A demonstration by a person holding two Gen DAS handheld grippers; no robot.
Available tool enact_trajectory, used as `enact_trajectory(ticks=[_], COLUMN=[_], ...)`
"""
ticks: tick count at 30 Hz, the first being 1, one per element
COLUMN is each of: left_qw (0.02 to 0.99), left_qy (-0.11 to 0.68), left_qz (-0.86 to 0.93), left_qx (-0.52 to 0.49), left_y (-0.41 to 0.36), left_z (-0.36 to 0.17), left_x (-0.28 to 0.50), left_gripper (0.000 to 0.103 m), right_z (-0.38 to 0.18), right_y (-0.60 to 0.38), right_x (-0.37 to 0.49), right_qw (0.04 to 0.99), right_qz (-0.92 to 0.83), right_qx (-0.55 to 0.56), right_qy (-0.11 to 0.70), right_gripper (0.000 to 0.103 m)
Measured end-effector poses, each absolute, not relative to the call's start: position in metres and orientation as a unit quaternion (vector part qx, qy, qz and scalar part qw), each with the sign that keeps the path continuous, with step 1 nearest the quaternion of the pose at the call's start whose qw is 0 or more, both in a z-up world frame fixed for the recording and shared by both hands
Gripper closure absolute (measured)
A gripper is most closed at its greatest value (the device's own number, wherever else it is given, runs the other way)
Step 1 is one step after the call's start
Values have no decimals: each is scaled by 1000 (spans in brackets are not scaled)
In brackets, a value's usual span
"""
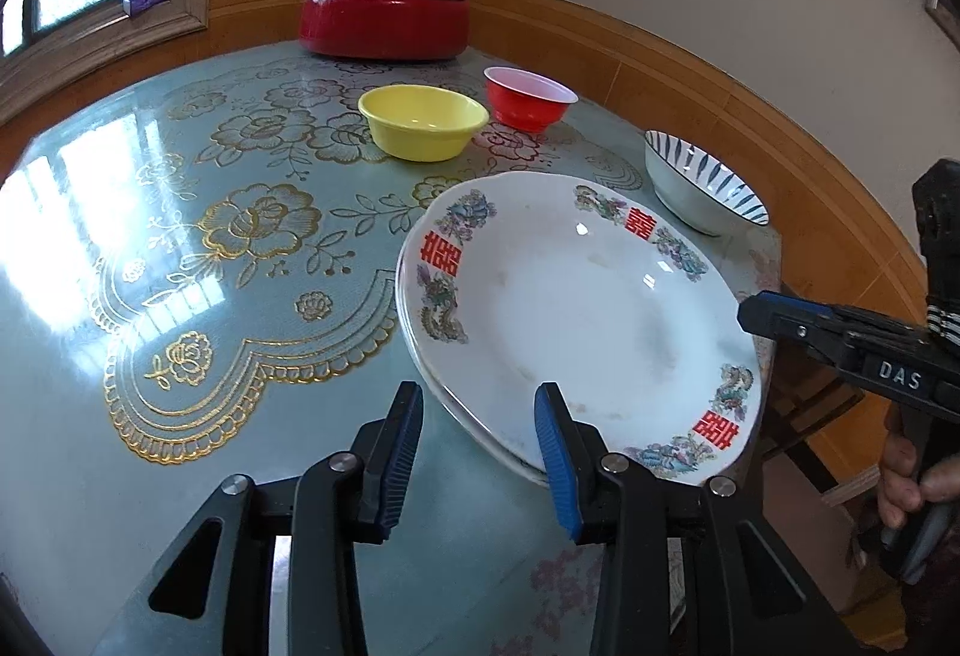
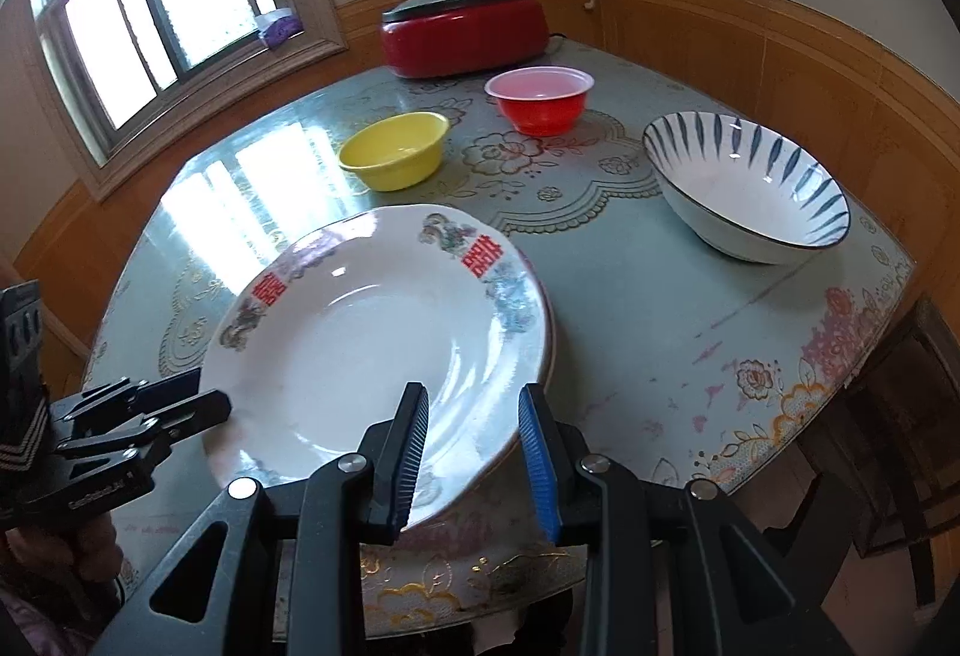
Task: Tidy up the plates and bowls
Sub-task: 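Open both grippers and pull them back from the plate rim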
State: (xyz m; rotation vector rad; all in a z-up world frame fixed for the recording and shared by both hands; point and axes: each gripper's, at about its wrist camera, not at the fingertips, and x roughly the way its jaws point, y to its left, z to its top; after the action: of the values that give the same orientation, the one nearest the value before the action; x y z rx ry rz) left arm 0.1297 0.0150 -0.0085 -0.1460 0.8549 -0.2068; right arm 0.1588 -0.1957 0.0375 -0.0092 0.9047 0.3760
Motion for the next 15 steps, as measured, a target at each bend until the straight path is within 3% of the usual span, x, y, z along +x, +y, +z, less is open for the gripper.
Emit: enact_trajectory(ticks=[15], left_qw=[911], left_qy=[379], left_qz=[-158], left_qx=[-42], left_y=[-9], left_z=[24], left_x=[141], left_gripper=[59], right_z=[34], right_y=[-185], right_x=[158], right_qw=[882], right_qz=[161], right_qx=[34], right_qy=[442], right_gripper=[71])
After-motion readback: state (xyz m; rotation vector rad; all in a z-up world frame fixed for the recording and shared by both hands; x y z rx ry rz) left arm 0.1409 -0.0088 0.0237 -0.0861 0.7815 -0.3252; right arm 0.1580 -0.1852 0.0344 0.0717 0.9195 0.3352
